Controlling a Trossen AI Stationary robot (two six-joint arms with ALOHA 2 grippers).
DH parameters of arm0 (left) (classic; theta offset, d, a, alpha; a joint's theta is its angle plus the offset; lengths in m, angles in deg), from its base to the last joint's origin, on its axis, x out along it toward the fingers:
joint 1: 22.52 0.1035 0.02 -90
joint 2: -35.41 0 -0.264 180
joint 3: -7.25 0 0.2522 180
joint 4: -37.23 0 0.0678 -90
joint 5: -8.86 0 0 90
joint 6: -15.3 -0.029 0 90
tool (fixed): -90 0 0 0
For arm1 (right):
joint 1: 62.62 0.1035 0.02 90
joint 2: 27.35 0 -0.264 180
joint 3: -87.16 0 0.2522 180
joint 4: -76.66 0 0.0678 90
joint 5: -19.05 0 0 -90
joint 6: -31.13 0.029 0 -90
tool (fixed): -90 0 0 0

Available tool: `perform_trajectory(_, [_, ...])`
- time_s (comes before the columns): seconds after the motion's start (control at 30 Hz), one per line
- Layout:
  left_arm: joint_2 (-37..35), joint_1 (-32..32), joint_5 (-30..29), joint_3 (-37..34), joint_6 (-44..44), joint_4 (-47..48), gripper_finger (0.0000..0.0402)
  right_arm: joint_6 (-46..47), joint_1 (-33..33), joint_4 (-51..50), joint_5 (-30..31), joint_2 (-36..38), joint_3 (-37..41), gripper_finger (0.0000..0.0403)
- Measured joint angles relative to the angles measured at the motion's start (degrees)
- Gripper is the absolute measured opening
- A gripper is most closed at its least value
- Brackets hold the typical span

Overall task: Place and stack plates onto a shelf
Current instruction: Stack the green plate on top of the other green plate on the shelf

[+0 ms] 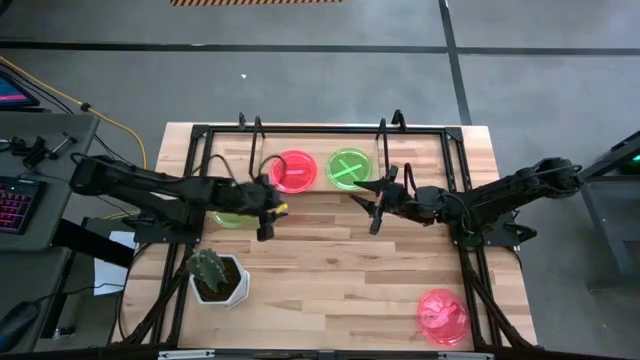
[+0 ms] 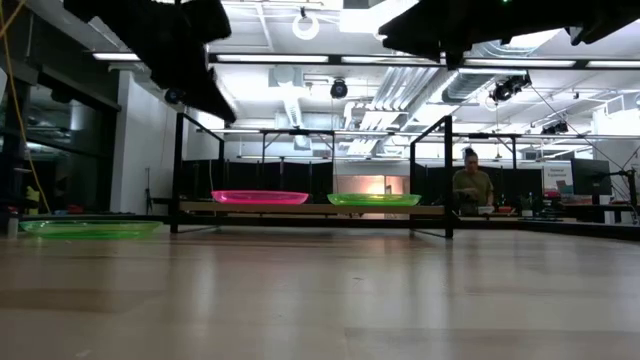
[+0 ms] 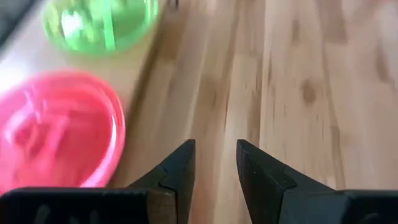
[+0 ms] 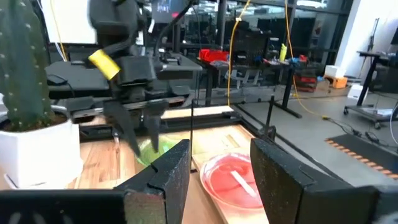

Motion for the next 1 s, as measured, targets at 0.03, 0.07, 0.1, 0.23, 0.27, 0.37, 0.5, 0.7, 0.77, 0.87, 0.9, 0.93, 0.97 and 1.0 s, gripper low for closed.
perform_trajectory(0.03, [1.3,-0.6,-0.2,1.1,1.9,2.3,0.0105,0.3,-0.2,-0.5,0.0,0.0,0.0,0.0156])
perform_trajectory(0.07, [2.5,-1.2,-0.2,1.7,3.4,3.8,0.0105,0.6,-0.3,-0.9,0.0,0.0,0.0,0.0156])
perform_trajectory(0.1, [3.5,-1.8,-0.2,1.9,4.7,5.2,0.0105,0.7,-0.5,-1.1,-0.2,0.0,0.0,0.0156])
perform_trajectory(0.23, [6.7,-4.1,-1.3,2.0,12.6,9.4,0.0105,0.7,-0.9,-1.7,-0.2,0.0,0.0,0.0156])
perform_trajectory(0.27, [7.5,-4.7,-2.6,2.0,15.2,11.3,0.0105,0.7,-0.9,-1.7,-0.2,0.0,0.0,0.0156])
perform_trajectory(0.37, [9.8,-6.6,-8.1,2.0,22.2,17.4,0.0105,0.7,-0.9,-1.7,-0.2,0.0,0.0,0.0156])
perform_trajectory(0.5, [12.5,-9.3,-16.4,2.0,31.3,23.0,0.0105,0.7,-0.9,-1.7,-0.2,0.0,0.0,0.0156])
perform_trajectory(0.7, [15.3,-14.5,-24.6,1.6,40.1,24.1,0.0105,0.7,-0.9,-1.7,-0.2,0.0,0.0,0.0156])
perform_trajectory(0.77, [15.6,-15.8,-24.4,0.2,43.1,24.1,0.0105,0.7,-0.9,-1.7,-0.2,0.0,0.0,0.0156])
perform_trajectory(0.87, [15.6,-17.0,-22.4,-3.4,48.1,23.9,0.0105,0.7,-0.9,-1.8,-0.2,0.0,0.0,0.0156])
perform_trajectory(0.9, [15.6,-17.3,-22.3,-4.7,49.7,23.9,0.0105,0.8,-0.9,-1.8,-0.2,0.0,0.0,0.0156])
perform_trajectory(0.93, [15.4,-17.5,-22.4,-6.1,51.1,24.0,0.0105,0.8,-0.9,-1.8,-0.2,0.0,0.0,0.0156])
perform_trajectory(0.97, [15.1,-17.7,-22.8,-7.1,52.4,23.9,0.0105,0.7,-0.9,-1.8,-0.2,0.0,0.0,0.0156])
perform_trajectory(1.0, [14.9,-17.8,-23.3,-8.1,53.4,23.5,0.0105,0.8,-0.9,-1.8,-0.2,0.0,0.0,0.0156])
